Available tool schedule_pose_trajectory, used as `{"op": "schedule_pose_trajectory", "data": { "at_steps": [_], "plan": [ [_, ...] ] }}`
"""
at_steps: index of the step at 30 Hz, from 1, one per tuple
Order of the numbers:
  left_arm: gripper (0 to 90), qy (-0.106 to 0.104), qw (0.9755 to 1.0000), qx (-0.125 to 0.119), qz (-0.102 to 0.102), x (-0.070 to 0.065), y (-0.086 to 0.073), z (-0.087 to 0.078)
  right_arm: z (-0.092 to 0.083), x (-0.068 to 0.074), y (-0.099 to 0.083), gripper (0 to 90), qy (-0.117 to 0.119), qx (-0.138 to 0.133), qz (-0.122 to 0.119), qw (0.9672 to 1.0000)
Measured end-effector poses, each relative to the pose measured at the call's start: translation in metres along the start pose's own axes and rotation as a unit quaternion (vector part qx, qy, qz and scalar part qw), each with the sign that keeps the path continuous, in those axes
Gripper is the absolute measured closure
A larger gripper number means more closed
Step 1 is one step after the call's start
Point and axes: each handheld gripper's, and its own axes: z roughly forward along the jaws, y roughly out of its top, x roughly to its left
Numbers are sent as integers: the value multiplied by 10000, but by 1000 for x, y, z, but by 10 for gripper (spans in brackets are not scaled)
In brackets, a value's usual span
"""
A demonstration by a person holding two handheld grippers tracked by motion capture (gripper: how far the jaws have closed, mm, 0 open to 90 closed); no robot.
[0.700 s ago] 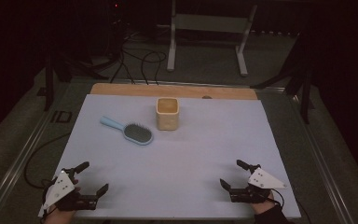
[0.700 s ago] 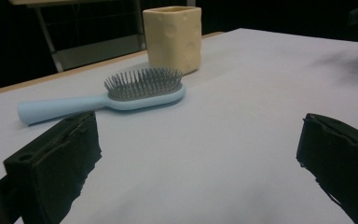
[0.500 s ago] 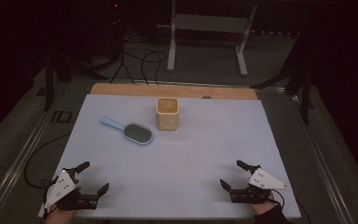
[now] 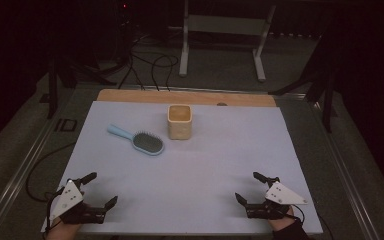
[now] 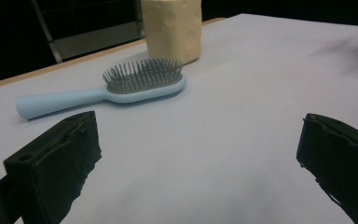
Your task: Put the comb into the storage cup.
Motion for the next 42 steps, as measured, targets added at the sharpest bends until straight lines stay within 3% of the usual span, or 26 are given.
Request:
{"op": "schedule_pose_trajectory", "data": {
  "at_steps": [7, 13, 17, 26, 42],
  "plan": [
    [0, -27, 9998, 41, 167, -4, 11, -3, 0, 1, 0, 87, 22, -12, -9, 10000],
    [0, -56, 9999, 39, 109, -3, 21, -6, 1, 1, 0, 88, 14, -33, -24, 10000],
    [0, -205, 9997, 129, 13, -2, 33, -7, 0, 2, 1, 88, 13, -43, -13, 10000],
    [0, -380, 9991, 187, 78, 3, 52, -6, 0, 3, 2, 88, 34, -78, -17, 10000],
    [0, -428, 9988, 179, 145, 18, 85, -6, -1, 3, 3, 88, 74, -171, 51, 9998]
  ]
}}
